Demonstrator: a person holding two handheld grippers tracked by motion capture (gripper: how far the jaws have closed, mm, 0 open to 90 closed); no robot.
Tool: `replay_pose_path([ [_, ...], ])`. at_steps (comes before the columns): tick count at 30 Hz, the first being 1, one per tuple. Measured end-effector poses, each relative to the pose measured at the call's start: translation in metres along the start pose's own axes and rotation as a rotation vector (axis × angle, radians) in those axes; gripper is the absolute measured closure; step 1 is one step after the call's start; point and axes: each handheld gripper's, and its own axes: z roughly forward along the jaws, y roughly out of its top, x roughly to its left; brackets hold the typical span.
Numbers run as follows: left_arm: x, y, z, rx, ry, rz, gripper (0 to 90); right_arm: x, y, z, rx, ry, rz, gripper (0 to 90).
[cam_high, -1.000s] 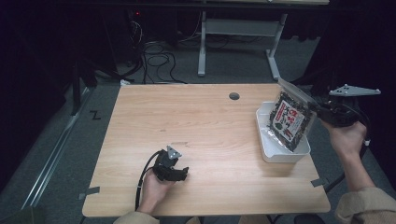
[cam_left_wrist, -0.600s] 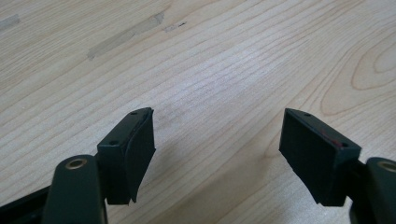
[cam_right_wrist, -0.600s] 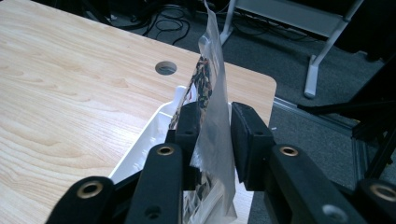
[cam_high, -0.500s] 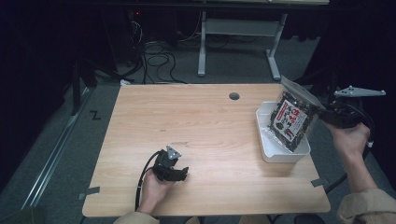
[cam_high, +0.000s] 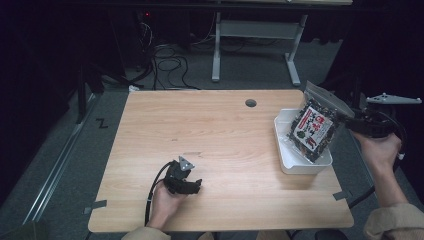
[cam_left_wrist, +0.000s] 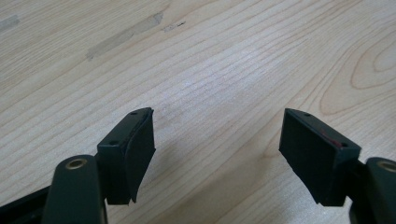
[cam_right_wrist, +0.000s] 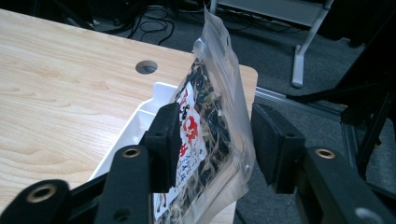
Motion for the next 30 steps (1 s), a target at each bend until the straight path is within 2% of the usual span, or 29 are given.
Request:
replay_pose_path([
  [7,0.0,0.0,0.0,0.001,-0.004,0.0,27.1,-0.003,-0.001,0.001,0.009,-0.006,0.022,47.7],
  [11,0.001,0.0,0.0,0.0,-0.005,-0.004,27.1,-0.002,0.001,-0.004,0.004,-0.034,0.011,43.6],
  [20,0.0,0.0,-0.001,0.0,-0.008,-0.001,27.0,-0.003,-0.002,-0.013,-0.019,-0.04,0.017,42.3],
  [27,0.001,0.0,-0.002,-0.005,-0.017,-0.011,26.9,-0.001,-0.004,-0.021,-0.049,-0.045,-0.004,42.5],
  [30,0.001,0.0,-0.002,-0.004,-0.019,-0.011,26.9,0.003,-0.006,-0.022,-0.054,-0.03,-0.012,42.8],
])
